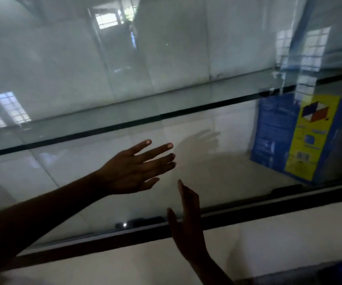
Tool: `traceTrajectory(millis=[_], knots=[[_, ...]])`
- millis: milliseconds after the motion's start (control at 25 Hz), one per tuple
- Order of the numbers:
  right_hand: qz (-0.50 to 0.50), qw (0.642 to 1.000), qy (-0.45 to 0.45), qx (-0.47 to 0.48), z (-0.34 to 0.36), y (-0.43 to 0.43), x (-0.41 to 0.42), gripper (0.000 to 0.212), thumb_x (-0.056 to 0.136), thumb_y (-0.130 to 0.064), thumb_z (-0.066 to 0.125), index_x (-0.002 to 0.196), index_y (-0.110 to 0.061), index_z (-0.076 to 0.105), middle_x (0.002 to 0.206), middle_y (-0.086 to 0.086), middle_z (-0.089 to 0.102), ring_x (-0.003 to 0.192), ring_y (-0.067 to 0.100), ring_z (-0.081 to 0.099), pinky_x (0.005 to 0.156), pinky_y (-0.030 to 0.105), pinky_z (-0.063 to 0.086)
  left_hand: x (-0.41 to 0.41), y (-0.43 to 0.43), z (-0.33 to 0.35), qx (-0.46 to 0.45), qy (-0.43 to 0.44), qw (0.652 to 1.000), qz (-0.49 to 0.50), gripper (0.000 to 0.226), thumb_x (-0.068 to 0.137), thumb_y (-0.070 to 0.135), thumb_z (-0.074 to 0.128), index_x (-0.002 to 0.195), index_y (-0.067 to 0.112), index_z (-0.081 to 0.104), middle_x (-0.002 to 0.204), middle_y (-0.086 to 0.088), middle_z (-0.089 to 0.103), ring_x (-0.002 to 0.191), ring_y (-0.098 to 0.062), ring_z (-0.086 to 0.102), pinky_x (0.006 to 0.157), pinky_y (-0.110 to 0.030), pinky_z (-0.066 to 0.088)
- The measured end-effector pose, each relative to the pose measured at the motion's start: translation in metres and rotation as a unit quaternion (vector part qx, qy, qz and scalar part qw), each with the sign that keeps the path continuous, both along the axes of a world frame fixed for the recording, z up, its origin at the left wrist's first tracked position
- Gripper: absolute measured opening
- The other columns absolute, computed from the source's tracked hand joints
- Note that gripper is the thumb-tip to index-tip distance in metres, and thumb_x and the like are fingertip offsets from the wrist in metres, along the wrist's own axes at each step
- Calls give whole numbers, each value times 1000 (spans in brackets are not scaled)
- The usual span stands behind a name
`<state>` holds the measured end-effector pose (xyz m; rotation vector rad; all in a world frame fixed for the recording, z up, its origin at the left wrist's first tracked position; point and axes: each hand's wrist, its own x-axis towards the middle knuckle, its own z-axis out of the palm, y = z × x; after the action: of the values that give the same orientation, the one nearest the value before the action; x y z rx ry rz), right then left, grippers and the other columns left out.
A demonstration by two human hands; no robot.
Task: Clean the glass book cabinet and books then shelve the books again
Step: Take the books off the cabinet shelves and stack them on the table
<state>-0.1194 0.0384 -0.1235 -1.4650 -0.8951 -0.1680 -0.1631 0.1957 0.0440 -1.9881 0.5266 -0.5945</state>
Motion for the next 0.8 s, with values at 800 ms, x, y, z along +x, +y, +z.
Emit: traceTrajectory(millis=[800], knots=[[-291, 928, 139, 187, 30, -94, 114, 61, 82, -39, 55, 134, -7, 45, 138, 8, 43, 129, 23, 42, 109, 34, 34, 109, -138, -3, -77, 13, 975, -210, 54, 84, 32, 43, 135, 15, 50, 141, -11, 48, 135, -32, 37, 110, -54, 20]])
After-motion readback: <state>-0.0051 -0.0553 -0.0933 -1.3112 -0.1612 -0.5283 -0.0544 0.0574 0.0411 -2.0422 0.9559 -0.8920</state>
